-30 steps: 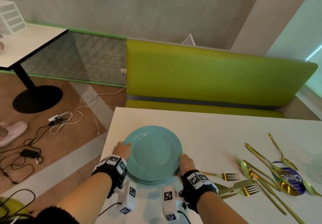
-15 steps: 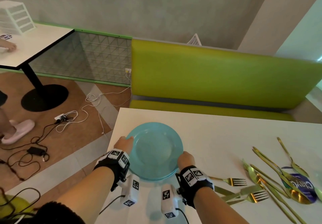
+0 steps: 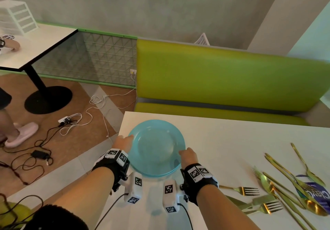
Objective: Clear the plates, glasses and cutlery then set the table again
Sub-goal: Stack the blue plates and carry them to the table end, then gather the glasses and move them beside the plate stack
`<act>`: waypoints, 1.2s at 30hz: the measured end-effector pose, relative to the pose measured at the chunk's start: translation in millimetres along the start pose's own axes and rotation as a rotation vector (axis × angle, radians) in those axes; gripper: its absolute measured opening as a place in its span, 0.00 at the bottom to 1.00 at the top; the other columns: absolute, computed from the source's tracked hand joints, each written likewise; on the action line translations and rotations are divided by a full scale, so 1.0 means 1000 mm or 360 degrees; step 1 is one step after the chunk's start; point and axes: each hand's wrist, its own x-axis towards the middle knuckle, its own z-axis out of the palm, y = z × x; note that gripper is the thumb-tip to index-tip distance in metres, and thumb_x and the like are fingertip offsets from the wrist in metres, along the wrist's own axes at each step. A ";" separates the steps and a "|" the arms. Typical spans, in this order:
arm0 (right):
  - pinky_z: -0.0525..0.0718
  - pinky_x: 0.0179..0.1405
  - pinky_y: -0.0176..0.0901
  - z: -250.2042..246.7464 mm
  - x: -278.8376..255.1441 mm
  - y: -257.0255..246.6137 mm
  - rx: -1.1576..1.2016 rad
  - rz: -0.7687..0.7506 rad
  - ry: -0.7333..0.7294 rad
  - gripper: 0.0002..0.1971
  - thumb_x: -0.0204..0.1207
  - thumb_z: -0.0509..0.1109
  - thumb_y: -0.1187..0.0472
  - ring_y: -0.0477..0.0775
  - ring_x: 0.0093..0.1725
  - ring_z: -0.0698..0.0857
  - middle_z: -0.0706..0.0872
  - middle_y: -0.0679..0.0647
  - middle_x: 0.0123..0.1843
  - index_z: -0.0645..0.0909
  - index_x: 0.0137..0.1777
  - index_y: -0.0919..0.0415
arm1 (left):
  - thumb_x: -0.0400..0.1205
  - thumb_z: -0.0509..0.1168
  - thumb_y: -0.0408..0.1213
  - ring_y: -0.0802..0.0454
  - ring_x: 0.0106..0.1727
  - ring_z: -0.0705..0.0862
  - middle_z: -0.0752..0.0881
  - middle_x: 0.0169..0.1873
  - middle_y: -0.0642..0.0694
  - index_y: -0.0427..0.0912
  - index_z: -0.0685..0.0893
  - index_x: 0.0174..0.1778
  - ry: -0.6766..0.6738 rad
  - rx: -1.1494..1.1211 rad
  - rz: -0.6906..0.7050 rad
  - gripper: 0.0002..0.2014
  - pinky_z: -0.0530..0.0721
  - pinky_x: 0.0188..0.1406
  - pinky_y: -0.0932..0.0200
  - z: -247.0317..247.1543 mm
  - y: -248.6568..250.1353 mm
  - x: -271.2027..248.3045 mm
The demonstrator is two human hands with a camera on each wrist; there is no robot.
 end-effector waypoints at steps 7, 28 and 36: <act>0.69 0.45 0.41 0.008 0.007 -0.008 0.0324 0.0053 -0.0016 0.19 0.80 0.63 0.66 0.59 0.52 0.77 0.79 0.72 0.65 0.70 0.67 0.78 | 0.79 0.65 0.45 0.36 0.66 0.80 0.81 0.67 0.34 0.31 0.76 0.70 0.0027 -0.0156 -0.0023 0.27 0.76 0.68 0.48 -0.008 0.002 0.004; 0.78 0.58 0.55 0.017 0.023 -0.012 0.0824 0.0161 -0.0095 0.13 0.76 0.67 0.62 0.61 0.54 0.79 0.79 0.65 0.58 0.71 0.57 0.64 | 0.76 0.68 0.45 0.34 0.59 0.84 0.85 0.59 0.31 0.29 0.82 0.60 0.0025 -0.0279 0.0052 0.24 0.80 0.62 0.43 -0.004 0.006 0.018; 0.71 0.71 0.50 -0.014 0.006 -0.013 0.0925 0.0186 -0.0093 0.30 0.76 0.70 0.62 0.61 0.71 0.74 0.73 0.63 0.74 0.67 0.77 0.67 | 0.81 0.65 0.36 0.37 0.72 0.75 0.75 0.72 0.34 0.35 0.66 0.78 0.0171 -0.0257 0.0104 0.29 0.73 0.68 0.50 0.001 0.037 -0.031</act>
